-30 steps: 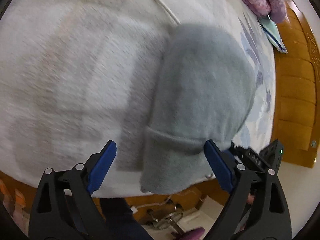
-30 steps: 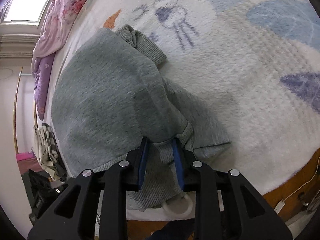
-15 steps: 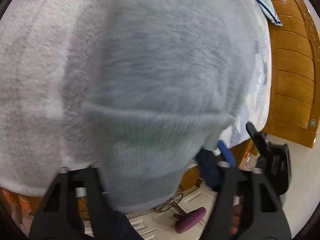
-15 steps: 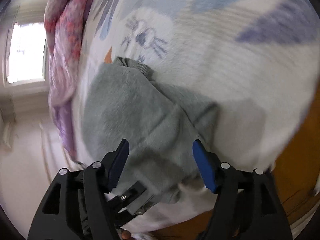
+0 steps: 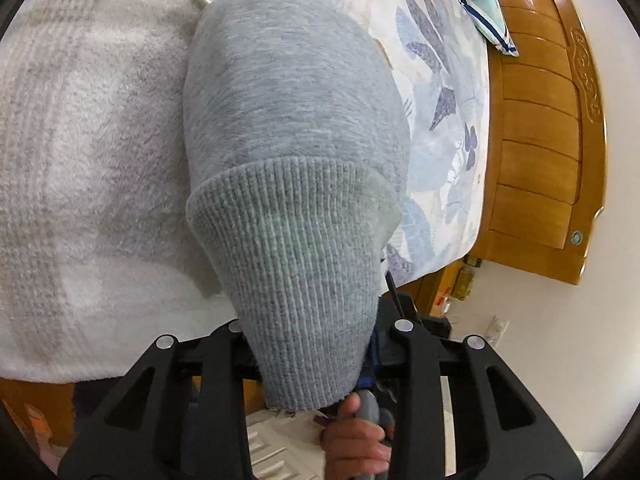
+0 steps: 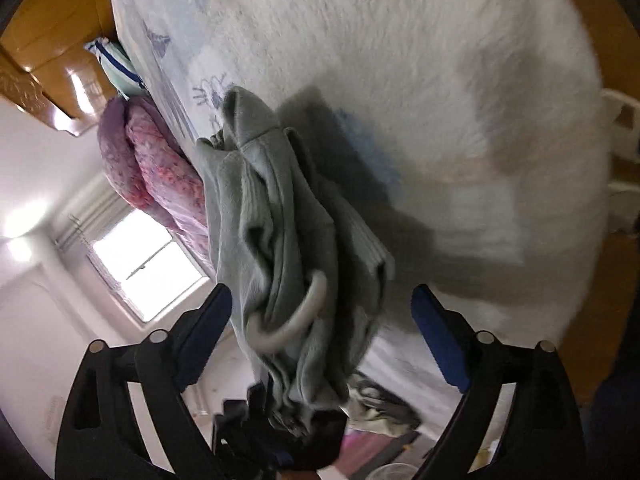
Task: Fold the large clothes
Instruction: 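Lift the folded hoodie with both grippers and carry it toward the clothes stack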
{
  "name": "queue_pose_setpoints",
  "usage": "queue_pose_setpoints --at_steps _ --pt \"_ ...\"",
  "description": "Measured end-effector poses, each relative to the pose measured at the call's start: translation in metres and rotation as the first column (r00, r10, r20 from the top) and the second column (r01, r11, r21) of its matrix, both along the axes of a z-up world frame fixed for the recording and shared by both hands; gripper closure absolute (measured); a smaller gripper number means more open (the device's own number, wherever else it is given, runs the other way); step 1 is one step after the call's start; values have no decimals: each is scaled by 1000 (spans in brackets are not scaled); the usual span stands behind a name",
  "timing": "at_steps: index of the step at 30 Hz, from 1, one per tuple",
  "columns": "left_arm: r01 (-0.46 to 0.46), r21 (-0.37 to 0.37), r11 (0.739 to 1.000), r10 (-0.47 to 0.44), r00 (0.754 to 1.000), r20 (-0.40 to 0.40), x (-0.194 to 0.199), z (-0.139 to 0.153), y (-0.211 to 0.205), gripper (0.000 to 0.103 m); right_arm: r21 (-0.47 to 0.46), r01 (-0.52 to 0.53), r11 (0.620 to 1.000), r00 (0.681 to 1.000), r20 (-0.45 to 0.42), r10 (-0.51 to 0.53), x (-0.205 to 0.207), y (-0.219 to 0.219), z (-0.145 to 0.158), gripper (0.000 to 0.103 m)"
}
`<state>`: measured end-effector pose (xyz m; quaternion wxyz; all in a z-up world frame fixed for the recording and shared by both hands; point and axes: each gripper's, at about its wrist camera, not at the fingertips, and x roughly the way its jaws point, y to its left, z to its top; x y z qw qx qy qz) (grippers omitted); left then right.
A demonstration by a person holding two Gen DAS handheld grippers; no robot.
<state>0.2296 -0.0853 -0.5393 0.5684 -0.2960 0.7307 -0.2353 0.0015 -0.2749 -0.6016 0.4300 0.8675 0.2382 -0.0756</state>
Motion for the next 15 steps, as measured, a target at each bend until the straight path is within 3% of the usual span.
queue_pose_setpoints --at_steps 5,6,8,11,15 --pt "-17 -26 1000 17 1000 -15 -1 -1 12 71 -30 -13 999 999 33 14 38 -1 -6 16" --pt "-20 -26 999 20 1000 -22 -1 -2 14 71 -46 -9 999 999 49 11 46 -2 -3 18" --pt "-26 -23 999 25 999 -40 0 -6 20 70 -123 -82 989 996 7 84 59 -3 9 38" --pt "-40 -10 999 40 998 -53 2 -6 23 69 -252 -222 942 975 -67 212 74 -7 34 62" --pt "6 48 999 -9 998 68 6 28 20 73 -423 -390 818 920 -141 366 95 -10 88 69"
